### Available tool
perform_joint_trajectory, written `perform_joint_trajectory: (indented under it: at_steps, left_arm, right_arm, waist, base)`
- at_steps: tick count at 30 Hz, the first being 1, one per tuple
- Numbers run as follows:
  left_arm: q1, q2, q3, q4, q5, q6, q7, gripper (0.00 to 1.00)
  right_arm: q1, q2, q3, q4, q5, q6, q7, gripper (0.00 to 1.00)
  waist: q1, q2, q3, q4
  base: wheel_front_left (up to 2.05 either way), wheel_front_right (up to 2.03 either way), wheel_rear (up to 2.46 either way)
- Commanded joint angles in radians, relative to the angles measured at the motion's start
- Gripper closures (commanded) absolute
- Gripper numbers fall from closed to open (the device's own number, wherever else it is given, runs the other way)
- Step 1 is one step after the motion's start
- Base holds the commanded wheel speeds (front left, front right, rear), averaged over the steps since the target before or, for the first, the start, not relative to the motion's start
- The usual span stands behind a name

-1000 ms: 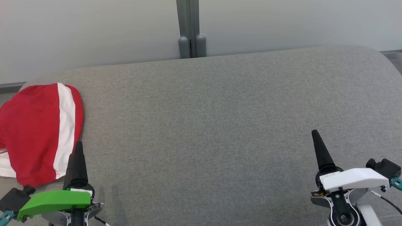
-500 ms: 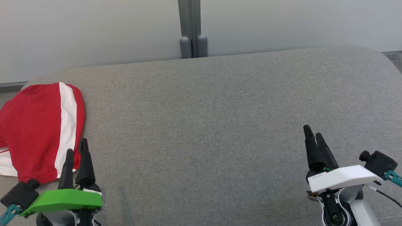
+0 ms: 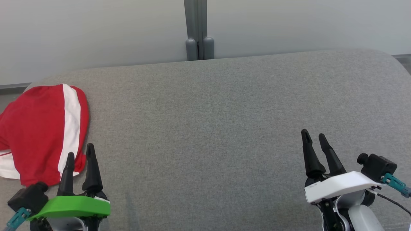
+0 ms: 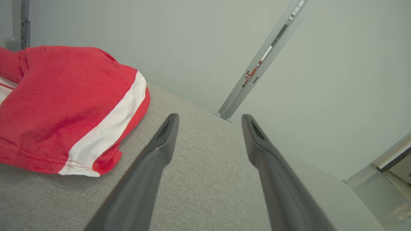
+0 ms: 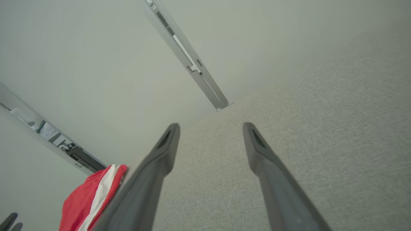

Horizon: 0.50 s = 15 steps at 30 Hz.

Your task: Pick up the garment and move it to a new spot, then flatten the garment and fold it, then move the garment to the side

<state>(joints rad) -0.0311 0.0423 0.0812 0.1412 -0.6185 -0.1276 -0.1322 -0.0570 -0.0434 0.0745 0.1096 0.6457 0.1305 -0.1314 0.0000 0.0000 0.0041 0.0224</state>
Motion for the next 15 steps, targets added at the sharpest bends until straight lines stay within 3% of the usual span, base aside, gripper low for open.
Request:
perform_joint_trajectory:
  at_steps: [1,15]
  left_arm:
    - [0.002,0.009,-0.001,-0.007,0.031,-0.001,-0.009,0.0]
    - [0.012,0.01,-0.01,-0.002,0.193,0.0,-0.044,0.0]
  right_arm:
    - [0.0,-0.006,0.004,-0.009,-0.039,0.0,-0.01,0.0]
    - [0.004,-0.007,0.019,-0.004,-0.226,0.0,-0.045,0.0]
  waist:
    - [0.0,0.0,0.0,0.001]
    - [0.0,0.0,0.002,0.007]
  base:
    - [0.0,0.0,0.0]
    - [0.0,0.0,0.0]
